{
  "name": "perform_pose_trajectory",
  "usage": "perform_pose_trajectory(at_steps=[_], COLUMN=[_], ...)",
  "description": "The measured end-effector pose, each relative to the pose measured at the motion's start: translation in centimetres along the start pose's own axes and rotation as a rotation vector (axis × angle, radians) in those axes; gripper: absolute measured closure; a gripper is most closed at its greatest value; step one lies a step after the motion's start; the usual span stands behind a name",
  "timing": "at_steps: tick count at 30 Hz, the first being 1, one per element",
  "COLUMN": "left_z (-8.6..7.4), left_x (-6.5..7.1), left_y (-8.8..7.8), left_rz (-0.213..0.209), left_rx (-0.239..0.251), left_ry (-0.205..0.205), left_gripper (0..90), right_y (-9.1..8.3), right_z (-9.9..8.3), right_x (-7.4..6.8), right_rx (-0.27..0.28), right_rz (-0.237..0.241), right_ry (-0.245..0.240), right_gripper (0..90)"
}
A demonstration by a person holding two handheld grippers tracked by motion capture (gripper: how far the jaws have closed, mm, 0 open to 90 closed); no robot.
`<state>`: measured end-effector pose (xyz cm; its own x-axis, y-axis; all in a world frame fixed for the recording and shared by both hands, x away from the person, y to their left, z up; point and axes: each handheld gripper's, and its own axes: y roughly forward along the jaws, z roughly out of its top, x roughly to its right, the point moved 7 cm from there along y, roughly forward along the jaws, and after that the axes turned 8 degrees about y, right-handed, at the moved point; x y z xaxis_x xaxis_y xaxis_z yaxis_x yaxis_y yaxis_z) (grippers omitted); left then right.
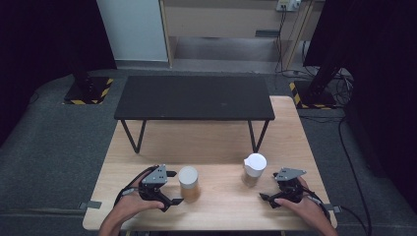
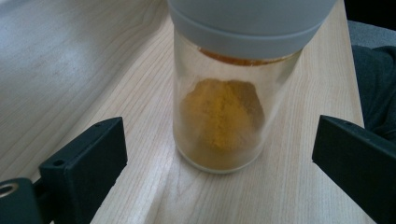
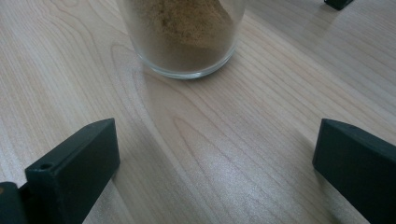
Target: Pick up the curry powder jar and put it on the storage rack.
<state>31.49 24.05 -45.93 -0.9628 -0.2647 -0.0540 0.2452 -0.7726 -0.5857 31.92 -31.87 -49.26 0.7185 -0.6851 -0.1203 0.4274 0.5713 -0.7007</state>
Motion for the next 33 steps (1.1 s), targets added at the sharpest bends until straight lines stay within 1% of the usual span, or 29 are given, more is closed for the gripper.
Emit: perform_pose_trajectory(at_steps=[10, 16, 30, 33], left_z=[0.7, 1.0, 1.8, 1.9], left_x=[0.2, 0.4, 0.6, 0.6], left_y=[0.3, 0.4, 0.6, 0.7], left_rz=[0.001, 0.009, 0.017, 0.018], left_rx=[0.023, 0.05, 0.093, 0.095], left_ry=[0.012, 0.008, 0.012, 0.011], left_gripper=[1.8, 1.4, 3.4, 3.6], right_y=[0.0, 0.0, 0.0, 0.0], right_z=[0.0, 0.0, 0.0, 0.0], right_x=[0.0, 0.0, 0.0, 0.0], right_rx=[0.0, 0.0, 0.0, 0.0], right_rz=[0.0, 0.0, 0.0, 0.0], right_ry=[0.0, 0.0, 0.0, 0.0], right_gripper=[1.2, 1.2, 1.3, 1.3])
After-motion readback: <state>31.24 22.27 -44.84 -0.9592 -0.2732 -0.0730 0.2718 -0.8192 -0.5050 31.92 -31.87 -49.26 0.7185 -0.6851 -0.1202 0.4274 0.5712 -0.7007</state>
